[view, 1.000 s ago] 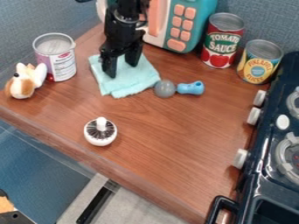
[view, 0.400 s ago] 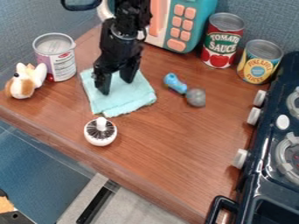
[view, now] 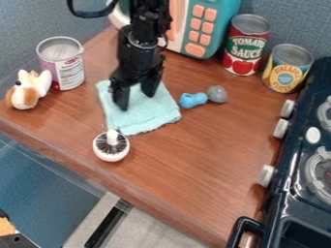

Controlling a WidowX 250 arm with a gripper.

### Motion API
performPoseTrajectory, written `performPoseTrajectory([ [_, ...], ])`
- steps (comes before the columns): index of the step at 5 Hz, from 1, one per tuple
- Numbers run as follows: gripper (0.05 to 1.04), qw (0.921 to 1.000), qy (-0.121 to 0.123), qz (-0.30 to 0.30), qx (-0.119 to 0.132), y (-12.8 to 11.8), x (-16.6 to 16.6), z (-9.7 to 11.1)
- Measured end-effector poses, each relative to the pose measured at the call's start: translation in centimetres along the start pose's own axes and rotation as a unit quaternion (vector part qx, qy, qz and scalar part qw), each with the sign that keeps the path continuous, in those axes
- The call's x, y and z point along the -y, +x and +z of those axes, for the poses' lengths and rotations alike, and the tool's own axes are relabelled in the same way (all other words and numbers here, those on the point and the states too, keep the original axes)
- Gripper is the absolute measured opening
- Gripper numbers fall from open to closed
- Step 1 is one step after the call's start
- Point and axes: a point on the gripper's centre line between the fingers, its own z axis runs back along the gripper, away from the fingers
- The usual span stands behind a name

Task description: Put the green cloth on the bottom right corner of the table

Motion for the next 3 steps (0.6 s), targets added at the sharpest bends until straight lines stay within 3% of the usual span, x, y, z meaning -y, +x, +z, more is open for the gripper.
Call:
performPoseTrajectory([
  [2, 0.999, 0.9945, -0.026, -0.100, -0.018, -6.3, 2.3, 0.5],
  [3, 0.999, 0.9886, -0.025, -0.145, -0.031, -10.1, 1.9, 0.8],
])
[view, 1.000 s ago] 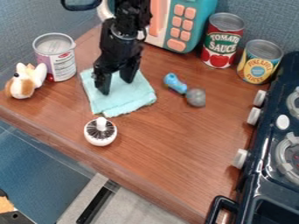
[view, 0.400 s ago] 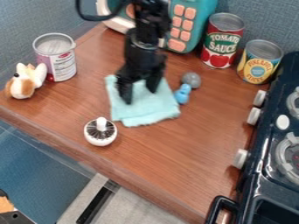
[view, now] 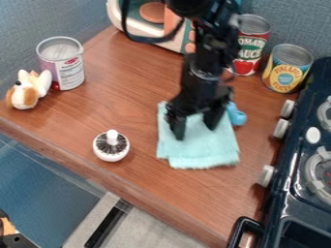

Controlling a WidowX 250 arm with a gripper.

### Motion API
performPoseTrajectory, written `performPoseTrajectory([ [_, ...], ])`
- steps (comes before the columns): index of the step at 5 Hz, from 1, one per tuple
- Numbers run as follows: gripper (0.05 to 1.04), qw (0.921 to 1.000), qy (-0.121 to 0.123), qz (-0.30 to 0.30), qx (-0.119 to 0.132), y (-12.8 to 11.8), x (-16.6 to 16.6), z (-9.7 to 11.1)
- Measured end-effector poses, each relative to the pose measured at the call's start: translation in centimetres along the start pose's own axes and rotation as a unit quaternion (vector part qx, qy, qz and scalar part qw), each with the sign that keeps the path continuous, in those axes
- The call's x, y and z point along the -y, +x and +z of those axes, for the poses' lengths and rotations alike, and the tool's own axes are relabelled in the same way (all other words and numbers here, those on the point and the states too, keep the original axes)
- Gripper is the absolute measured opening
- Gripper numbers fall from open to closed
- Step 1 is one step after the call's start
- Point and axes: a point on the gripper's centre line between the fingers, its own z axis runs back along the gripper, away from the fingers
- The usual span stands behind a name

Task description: Put the green cloth on the bottom right corner of the table

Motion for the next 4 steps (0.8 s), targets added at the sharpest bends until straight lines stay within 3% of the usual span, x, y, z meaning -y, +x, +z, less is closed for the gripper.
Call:
performPoseTrajectory([
  [2, 0.999, 0.9989, 0.001, -0.024, -0.041, -4.5, -0.6, 0.3],
  [3, 1.000, 0.9984, 0.010, -0.015, -0.054, -5.4, -1.5, 0.5],
  [4, 0.999, 0.9987, 0.015, -0.020, -0.044, -5.8, -1.7, 0.8],
])
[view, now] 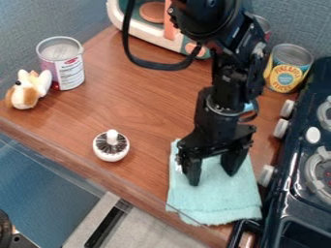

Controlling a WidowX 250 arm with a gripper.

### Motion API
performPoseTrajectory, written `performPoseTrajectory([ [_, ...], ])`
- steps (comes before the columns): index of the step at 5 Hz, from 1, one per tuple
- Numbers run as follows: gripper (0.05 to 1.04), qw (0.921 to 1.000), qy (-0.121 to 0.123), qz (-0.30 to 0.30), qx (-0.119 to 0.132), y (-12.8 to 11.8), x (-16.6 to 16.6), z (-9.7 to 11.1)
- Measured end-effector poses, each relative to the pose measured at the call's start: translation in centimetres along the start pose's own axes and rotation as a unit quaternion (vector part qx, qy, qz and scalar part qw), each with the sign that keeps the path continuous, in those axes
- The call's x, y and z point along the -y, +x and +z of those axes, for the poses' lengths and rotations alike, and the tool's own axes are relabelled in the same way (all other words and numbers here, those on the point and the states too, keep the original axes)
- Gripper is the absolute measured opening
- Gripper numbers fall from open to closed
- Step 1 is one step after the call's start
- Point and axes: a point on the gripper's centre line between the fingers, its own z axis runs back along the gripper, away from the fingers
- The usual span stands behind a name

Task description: Put the green cloth on the bottom right corner of the table

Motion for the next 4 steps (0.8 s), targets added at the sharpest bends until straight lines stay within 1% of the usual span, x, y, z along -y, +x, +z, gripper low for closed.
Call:
performPoseTrajectory([
  [1, 1.000, 0.9997, 0.005, -0.005, 0.024, 0.7, -0.1, 0.2],
  [2, 1.000, 0.9988, -0.012, 0.007, 0.047, 1.8, -0.2, 1.8],
  [3, 1.000, 0.9968, -0.033, 0.011, 0.072, 2.3, -0.1, 3.8],
  [4, 1.000, 0.9954, -0.047, 0.012, 0.082, 2.4, -0.1, 4.9],
])
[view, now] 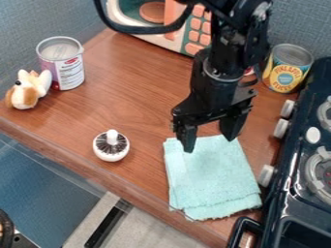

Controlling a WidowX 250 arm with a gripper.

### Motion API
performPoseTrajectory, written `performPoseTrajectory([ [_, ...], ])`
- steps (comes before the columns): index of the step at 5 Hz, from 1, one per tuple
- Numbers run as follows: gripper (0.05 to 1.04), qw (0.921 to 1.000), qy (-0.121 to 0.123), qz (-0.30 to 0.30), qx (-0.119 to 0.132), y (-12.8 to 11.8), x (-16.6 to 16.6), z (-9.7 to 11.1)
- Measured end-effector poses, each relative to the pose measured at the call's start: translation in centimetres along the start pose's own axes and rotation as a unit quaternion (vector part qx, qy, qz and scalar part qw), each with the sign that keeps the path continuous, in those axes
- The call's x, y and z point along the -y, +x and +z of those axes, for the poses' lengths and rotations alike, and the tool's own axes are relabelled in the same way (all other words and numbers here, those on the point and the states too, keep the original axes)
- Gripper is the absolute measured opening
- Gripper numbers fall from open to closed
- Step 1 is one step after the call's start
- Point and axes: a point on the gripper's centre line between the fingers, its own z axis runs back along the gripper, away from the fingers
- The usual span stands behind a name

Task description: Put the green cloth on the bottom right corner of the table

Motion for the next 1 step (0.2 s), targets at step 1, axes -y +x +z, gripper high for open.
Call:
performPoseTrajectory([
  [1, 1.000, 1.0000, -0.001, 0.001, 0.001, 0.09, 0.10, 0.09],
])
